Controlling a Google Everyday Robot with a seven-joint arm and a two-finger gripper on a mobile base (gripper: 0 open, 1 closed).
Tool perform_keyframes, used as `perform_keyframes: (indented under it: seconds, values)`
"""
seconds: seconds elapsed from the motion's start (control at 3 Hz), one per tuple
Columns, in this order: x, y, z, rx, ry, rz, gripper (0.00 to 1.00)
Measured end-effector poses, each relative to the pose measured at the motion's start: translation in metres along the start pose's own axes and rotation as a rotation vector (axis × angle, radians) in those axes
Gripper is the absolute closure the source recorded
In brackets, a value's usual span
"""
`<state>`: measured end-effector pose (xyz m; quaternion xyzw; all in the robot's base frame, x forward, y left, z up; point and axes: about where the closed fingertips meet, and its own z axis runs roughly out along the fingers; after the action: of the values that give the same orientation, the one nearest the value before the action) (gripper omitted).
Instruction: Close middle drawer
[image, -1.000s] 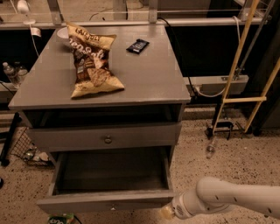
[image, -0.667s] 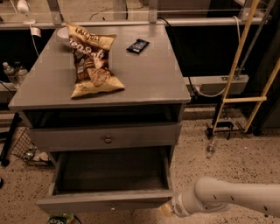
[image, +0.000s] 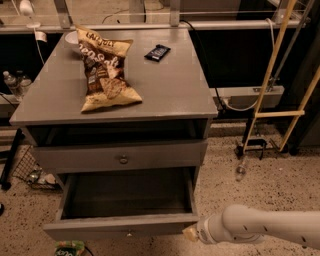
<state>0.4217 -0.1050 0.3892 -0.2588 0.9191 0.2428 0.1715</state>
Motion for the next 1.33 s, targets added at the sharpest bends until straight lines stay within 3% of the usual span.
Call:
perform_keyframes:
  seconds: [0.33, 1.33]
  values:
    - [-0.016, -0.006, 0.004, 0.000, -0.060, 0.001, 1.00]
    - [-0.096, -0.001, 0.020, -0.084, -0.266, -0.072, 1.00]
